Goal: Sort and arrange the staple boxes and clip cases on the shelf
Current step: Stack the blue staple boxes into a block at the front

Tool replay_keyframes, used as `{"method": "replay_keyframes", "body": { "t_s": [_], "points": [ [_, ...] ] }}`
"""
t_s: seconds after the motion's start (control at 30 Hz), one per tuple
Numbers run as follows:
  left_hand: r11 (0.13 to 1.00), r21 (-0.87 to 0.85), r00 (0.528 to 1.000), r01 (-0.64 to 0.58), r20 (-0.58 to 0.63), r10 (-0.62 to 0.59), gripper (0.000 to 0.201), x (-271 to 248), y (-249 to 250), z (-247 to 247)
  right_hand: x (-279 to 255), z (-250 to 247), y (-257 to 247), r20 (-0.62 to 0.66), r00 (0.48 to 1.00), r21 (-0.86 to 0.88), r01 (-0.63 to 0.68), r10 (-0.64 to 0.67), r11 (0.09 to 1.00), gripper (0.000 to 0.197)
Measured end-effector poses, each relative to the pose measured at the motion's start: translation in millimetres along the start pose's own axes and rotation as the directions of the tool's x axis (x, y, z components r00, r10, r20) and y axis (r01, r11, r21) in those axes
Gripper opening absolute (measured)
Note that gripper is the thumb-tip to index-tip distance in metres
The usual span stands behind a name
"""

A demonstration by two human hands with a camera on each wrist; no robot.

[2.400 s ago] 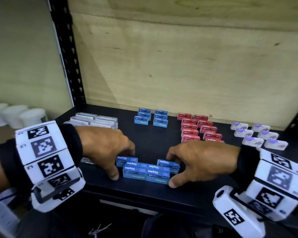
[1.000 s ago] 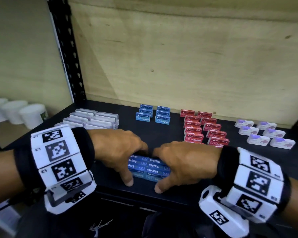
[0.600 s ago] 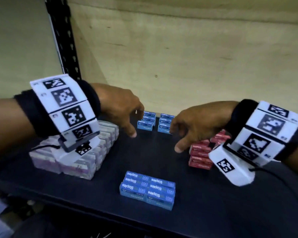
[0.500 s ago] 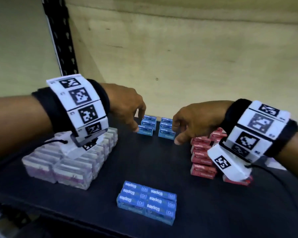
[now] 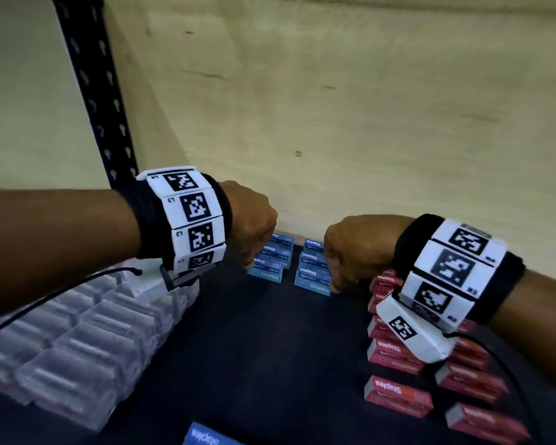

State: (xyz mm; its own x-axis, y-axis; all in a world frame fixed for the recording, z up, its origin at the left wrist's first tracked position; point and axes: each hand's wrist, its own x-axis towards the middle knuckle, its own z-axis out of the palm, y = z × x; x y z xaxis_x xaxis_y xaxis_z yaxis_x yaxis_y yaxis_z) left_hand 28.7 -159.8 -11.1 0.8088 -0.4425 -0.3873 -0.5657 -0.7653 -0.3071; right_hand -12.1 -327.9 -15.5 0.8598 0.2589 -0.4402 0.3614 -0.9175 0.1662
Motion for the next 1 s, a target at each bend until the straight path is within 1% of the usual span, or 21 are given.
{"method": "replay_keyframes", "body": {
  "t_s": [0.03,0.1,0.3,0.47,0.6,0.8,0.87,1.0],
  "points": [
    [1.0,-0.007,1.0,-0.003,0.005,0.003,0.013,2,1,0,0,0,0,0.004,1.0,0.012,0.008,-0.008,1.0,0.028],
    [1.0,0.002,1.0,-0.008,0.001,0.008,0.012,3,2,1,0,0,0,-0.006,1.0,0.021,0.024,-0.024,0.999,0.025],
    [0.998,0.056,0.998,-0.014,-0.067,0.018,0.013,-9,8,0,-10,4,-7,-0.112,0.993,0.015,0.023,-0.021,1.0,0.027],
    [0.996,0.086,0.993,-0.037,-0.112,0.046,0.016,-43,12,-8,-45,4,-14,-0.166,0.986,0.021,0.022,-0.018,1.0,0.024],
    [0.993,0.094,0.983,-0.074,-0.161,0.088,0.019,-79,17,1,-82,10,-29,-0.231,0.973,0.024,0.029,-0.023,0.999,0.02],
    [0.986,0.078,0.972,-0.148,-0.173,0.159,0.02,-126,26,31,-124,36,-59,-0.225,0.972,-0.021,0.058,-0.061,0.998,0.019],
    [0.985,0.083,0.972,-0.15,-0.17,0.162,0.021,-138,30,40,-133,44,-67,-0.224,0.972,-0.03,0.058,-0.063,0.998,0.018],
    [0.986,0.052,0.972,-0.158,-0.166,0.165,0.021,-154,34,51,-145,59,-79,-0.219,0.974,0.006,0.053,-0.05,0.999,0.019]
  ]
}}
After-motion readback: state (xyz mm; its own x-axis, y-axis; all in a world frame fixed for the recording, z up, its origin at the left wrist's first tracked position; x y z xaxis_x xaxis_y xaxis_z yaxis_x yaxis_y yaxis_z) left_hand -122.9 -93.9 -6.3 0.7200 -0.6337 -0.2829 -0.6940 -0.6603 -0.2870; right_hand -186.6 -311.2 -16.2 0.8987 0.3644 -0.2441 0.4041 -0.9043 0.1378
